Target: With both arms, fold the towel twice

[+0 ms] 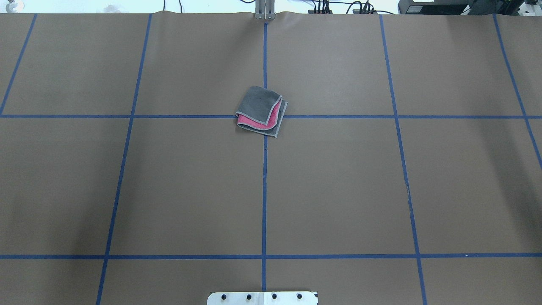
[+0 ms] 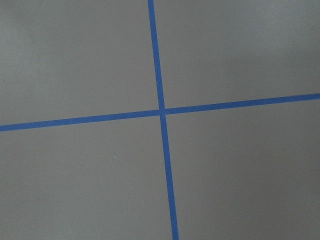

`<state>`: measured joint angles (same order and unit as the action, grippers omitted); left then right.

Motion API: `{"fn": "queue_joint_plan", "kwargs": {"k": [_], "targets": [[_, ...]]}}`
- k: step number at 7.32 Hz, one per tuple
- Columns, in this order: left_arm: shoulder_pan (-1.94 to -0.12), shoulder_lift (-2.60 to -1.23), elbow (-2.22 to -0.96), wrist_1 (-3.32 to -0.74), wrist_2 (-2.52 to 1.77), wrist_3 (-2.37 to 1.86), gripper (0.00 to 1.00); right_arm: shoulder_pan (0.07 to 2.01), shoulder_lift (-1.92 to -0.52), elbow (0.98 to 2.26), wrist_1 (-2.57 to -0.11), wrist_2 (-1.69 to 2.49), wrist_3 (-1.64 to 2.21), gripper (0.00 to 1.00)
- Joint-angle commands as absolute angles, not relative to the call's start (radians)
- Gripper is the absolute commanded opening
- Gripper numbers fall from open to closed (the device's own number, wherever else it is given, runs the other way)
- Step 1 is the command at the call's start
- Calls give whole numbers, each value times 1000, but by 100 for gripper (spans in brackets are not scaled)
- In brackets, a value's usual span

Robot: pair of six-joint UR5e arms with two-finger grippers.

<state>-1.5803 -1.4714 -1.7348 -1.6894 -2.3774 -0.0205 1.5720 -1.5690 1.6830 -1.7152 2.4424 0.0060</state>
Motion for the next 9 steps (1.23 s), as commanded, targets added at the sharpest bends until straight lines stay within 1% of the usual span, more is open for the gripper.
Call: {"fn": "queue_joint_plan", "kwargs": {"k": [1,3,9], "targets": [[-1582,-1457,-1740,-1690,-2375,-20,100,1578,-1581,1681,-1715,2442,-20,100],[-1582,-1459,-1744,-1689,-2373,-20,100,1609,-1606,1683,-1715,2445,-81,100],[-1582,-1459,-1750,-1687,-2372,-21,100,1634,-1608,1686,-1717,2474,-86,100]]}}
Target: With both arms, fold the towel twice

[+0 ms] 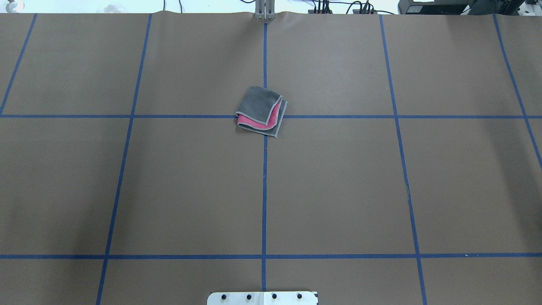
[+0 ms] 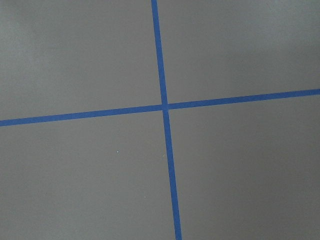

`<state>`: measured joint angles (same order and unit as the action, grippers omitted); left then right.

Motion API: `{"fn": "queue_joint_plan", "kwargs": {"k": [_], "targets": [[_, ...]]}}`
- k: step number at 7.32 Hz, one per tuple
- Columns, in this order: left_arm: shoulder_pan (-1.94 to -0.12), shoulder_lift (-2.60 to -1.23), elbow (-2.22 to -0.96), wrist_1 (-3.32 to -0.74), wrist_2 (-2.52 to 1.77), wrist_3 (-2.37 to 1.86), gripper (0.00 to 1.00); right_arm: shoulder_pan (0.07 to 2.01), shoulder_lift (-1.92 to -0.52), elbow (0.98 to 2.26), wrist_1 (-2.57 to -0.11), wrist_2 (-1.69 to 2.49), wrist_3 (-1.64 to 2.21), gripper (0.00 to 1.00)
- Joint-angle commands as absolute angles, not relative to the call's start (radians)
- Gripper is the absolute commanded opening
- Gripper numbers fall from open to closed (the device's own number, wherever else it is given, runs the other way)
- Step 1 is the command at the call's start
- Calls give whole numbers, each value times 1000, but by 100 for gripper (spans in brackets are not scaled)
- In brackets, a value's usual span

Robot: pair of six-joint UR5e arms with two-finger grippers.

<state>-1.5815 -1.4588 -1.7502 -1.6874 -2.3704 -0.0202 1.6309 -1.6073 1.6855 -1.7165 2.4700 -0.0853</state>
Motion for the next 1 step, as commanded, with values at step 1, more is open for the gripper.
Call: {"fn": "queue_joint_plan", "kwargs": {"k": [1], "targets": [[-1582,-1459,-1750,-1687,-2372,-21,100,1634,-1608,1686,-1717,2474,-86,100]]}}
